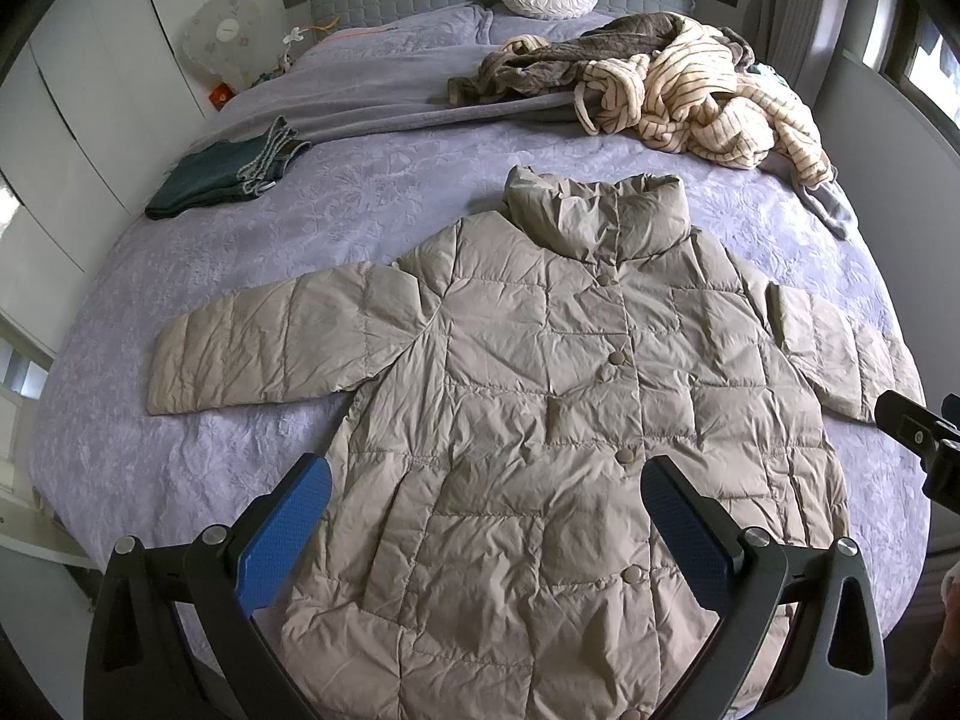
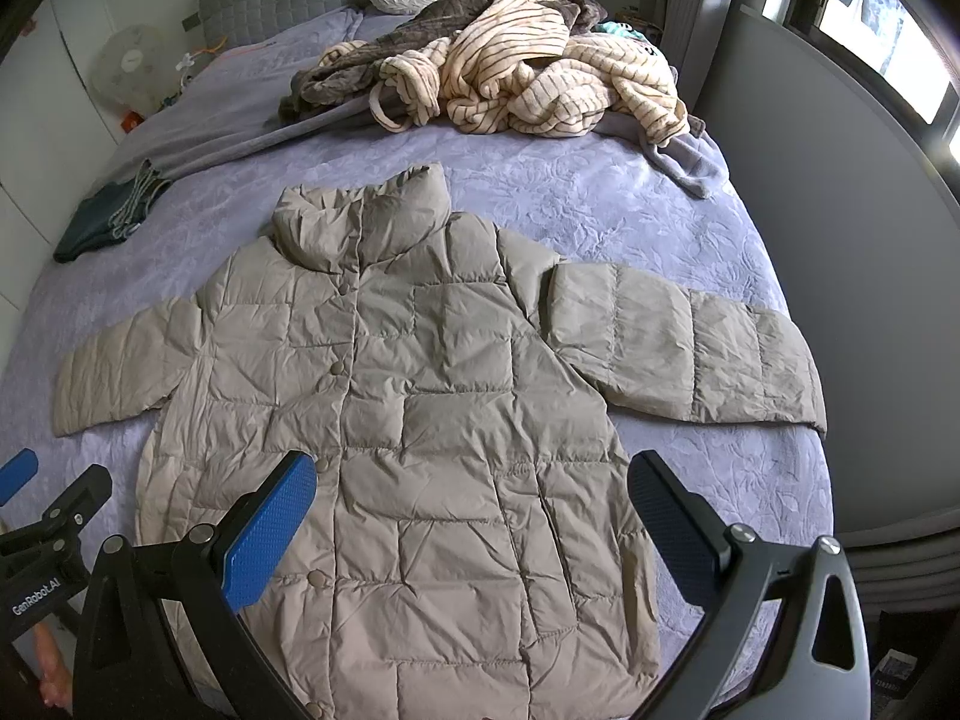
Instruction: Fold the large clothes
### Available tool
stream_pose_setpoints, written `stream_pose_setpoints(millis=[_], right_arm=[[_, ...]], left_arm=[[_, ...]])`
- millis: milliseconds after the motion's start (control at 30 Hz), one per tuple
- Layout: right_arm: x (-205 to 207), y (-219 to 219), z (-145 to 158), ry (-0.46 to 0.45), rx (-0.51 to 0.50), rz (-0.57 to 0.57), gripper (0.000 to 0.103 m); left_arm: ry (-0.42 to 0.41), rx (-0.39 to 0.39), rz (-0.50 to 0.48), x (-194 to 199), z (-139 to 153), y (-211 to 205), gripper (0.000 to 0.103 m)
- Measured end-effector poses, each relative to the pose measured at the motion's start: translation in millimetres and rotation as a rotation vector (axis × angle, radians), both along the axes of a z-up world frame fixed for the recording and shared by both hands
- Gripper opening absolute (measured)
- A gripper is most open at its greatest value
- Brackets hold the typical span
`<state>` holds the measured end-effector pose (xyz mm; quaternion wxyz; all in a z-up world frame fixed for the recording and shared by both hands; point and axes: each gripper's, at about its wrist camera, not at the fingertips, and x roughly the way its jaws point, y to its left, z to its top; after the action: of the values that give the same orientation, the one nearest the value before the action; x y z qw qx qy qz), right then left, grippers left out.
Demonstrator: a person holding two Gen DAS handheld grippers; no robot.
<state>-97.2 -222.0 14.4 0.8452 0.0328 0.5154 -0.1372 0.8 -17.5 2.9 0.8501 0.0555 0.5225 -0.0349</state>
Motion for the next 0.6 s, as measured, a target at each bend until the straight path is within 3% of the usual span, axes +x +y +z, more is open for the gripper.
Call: stream_pose_setpoints(millis=[600], right_arm=[[-0.3,1.1,0.3,0.000,-0.002,-0.001,0.103]], left_arm=[[0.000,0.000,0.001,2.0,0.1,0.4,0.103]])
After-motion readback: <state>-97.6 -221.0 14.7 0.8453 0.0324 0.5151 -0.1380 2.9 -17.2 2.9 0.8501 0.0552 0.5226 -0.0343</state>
